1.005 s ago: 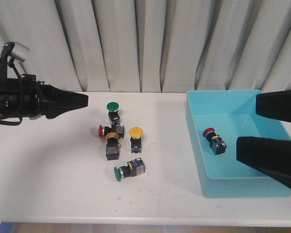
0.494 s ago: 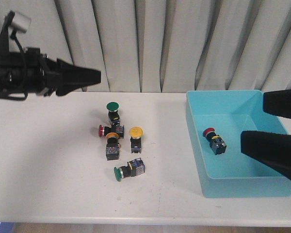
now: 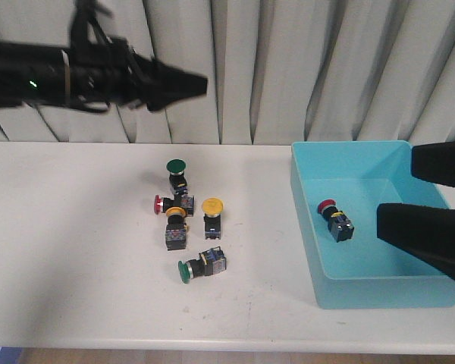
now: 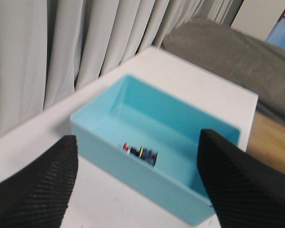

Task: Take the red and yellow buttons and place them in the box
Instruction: 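Lower the left gripper onto the yellow-capped button and grasp it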

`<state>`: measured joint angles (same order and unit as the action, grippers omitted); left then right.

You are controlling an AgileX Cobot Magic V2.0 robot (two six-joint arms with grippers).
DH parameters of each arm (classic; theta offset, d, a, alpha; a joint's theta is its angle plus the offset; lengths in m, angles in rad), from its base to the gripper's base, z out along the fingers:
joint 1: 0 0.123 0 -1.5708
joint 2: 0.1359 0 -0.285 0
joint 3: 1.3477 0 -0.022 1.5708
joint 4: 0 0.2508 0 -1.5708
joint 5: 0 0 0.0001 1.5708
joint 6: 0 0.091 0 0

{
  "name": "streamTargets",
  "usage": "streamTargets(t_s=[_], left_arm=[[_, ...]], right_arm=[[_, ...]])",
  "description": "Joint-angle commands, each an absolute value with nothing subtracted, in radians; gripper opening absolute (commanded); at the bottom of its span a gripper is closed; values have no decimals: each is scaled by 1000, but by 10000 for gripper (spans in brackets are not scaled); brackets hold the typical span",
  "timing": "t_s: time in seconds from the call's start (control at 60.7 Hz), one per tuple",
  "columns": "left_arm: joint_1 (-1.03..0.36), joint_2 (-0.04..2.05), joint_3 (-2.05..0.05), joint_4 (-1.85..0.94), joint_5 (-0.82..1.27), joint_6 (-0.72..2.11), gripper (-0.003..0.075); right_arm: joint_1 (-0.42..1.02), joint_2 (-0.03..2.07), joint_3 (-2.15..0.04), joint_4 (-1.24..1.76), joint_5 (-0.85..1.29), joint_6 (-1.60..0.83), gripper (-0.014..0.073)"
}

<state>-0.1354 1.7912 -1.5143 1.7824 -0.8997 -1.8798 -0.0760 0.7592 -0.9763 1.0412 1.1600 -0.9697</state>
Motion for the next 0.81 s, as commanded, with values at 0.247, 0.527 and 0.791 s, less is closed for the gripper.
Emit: streamTargets(t_s=[0.247,0.527,0.791], left_arm=[[-161,1996,-1547,1789,-912,-1787,519],[-201,2097,-1547,1789,-804,-1728,519],[-220,2142,-1547,1789,-737,-1709,519]], right_arm=[[-80,761,-1003,1089,1183,-967,506],[-80,761,-1003,1088,1187,-966,506],[-80,761,-1003,1088,1192,-966,506]])
